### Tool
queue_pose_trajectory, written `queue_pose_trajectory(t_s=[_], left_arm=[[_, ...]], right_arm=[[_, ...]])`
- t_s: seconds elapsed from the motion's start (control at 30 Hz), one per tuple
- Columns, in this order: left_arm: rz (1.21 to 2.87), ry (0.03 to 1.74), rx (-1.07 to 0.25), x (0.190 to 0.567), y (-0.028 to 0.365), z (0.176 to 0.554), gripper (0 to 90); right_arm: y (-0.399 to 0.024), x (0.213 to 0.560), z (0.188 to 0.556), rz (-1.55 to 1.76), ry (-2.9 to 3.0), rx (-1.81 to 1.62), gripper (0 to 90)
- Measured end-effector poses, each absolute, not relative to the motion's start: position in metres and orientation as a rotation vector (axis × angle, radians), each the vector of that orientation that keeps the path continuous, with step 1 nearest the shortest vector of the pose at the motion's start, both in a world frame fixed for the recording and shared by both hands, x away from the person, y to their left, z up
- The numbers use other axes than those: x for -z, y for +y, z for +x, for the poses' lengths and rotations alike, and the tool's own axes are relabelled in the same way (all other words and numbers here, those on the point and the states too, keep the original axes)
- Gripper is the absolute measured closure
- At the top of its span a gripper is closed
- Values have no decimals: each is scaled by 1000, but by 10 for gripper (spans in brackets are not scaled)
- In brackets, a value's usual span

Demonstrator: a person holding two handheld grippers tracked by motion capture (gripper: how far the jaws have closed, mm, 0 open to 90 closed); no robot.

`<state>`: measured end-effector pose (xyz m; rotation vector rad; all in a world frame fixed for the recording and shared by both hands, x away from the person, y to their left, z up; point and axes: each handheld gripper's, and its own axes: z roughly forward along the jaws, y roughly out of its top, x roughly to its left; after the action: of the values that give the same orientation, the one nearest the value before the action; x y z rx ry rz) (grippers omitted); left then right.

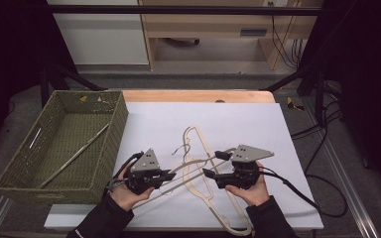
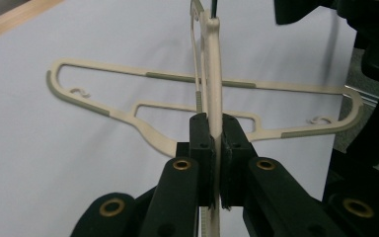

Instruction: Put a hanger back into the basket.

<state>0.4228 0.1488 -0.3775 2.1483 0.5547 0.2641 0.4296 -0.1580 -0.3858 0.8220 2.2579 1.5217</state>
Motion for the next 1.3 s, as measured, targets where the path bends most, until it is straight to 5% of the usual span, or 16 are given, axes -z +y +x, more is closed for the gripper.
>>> queue_pose_trajectory(t_s=[0.57,1.3], left_arm=[[2018,624,-365,338,181,422,861],[1929,623,-526,241,237,424,861]], right_arm=[[-217,397,437,1096,2064,-1494,79],[-230,397,435,1130,2023,-1468,66]])
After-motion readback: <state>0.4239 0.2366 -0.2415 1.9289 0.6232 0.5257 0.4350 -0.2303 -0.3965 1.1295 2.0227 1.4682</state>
